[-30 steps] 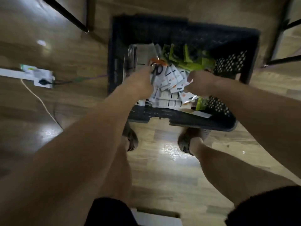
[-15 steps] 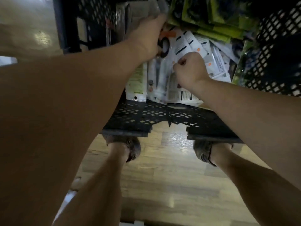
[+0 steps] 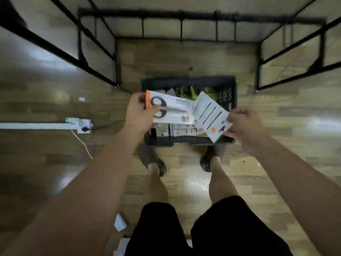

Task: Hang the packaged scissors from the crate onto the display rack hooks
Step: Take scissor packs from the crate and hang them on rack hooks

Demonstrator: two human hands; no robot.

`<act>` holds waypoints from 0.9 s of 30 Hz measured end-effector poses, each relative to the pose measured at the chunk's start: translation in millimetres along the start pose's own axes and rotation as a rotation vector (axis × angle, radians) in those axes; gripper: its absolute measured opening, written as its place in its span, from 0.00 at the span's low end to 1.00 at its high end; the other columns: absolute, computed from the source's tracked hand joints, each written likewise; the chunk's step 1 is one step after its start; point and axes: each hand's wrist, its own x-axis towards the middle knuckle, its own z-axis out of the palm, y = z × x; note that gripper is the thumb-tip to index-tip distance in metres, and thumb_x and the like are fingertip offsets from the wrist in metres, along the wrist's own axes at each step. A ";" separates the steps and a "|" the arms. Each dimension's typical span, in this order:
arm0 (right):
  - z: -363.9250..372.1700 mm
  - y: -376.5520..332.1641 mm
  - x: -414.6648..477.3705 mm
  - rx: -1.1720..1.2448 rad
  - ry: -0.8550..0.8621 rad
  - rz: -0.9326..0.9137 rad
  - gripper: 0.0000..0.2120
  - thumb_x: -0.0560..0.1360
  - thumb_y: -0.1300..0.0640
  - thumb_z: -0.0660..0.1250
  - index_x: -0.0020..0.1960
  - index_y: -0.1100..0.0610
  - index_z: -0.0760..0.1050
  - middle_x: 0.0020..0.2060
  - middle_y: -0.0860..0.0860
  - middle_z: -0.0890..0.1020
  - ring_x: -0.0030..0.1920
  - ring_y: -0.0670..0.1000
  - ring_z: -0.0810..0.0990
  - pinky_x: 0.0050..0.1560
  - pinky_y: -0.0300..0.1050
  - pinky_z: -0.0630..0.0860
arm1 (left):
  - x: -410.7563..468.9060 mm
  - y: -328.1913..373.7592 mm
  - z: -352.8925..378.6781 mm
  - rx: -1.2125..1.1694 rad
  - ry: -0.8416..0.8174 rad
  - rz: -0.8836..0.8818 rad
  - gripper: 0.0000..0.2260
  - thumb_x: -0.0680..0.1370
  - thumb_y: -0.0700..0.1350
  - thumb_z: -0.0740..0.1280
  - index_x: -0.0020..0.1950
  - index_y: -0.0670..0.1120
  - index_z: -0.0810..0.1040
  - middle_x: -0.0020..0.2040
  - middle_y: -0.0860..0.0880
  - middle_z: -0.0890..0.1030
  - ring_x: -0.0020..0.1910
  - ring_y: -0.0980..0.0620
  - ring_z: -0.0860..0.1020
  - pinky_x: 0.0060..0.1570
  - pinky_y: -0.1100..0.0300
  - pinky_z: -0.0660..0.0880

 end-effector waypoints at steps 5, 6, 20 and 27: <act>-39.5 -96.1 -167.7 0.220 -0.330 -0.021 0.28 0.71 0.79 0.56 0.65 0.61 0.77 0.54 0.59 0.86 0.51 0.59 0.87 0.48 0.57 0.85 | -136.9 121.9 -75.2 -0.457 -0.183 -0.040 0.15 0.76 0.32 0.70 0.62 0.41 0.78 0.54 0.41 0.85 0.49 0.43 0.84 0.42 0.53 0.83; -46.3 -110.9 -195.3 0.257 -0.393 -0.046 0.28 0.72 0.80 0.56 0.66 0.61 0.76 0.55 0.60 0.86 0.53 0.61 0.86 0.51 0.60 0.84 | -163.5 143.4 -84.3 -0.552 -0.241 -0.021 0.17 0.78 0.29 0.67 0.66 0.40 0.76 0.57 0.40 0.85 0.49 0.42 0.85 0.43 0.52 0.84; -173.2 -203.1 -359.0 0.040 -0.554 -0.374 0.19 0.73 0.48 0.73 0.53 0.64 0.75 0.30 0.57 0.75 0.26 0.54 0.70 0.28 0.46 0.69 | -409.5 281.1 -81.6 -0.774 -0.289 0.409 0.26 0.75 0.31 0.67 0.71 0.48 0.76 0.62 0.35 0.82 0.60 0.33 0.82 0.54 0.39 0.82; -199.5 -196.6 -388.0 0.462 -0.727 -0.512 0.24 0.71 0.66 0.69 0.67 0.60 0.79 0.61 0.62 0.83 0.54 0.63 0.85 0.46 0.55 0.85 | -443.9 295.0 -99.2 -0.793 -0.272 0.487 0.20 0.77 0.32 0.61 0.67 0.45 0.79 0.58 0.37 0.84 0.55 0.37 0.85 0.52 0.38 0.83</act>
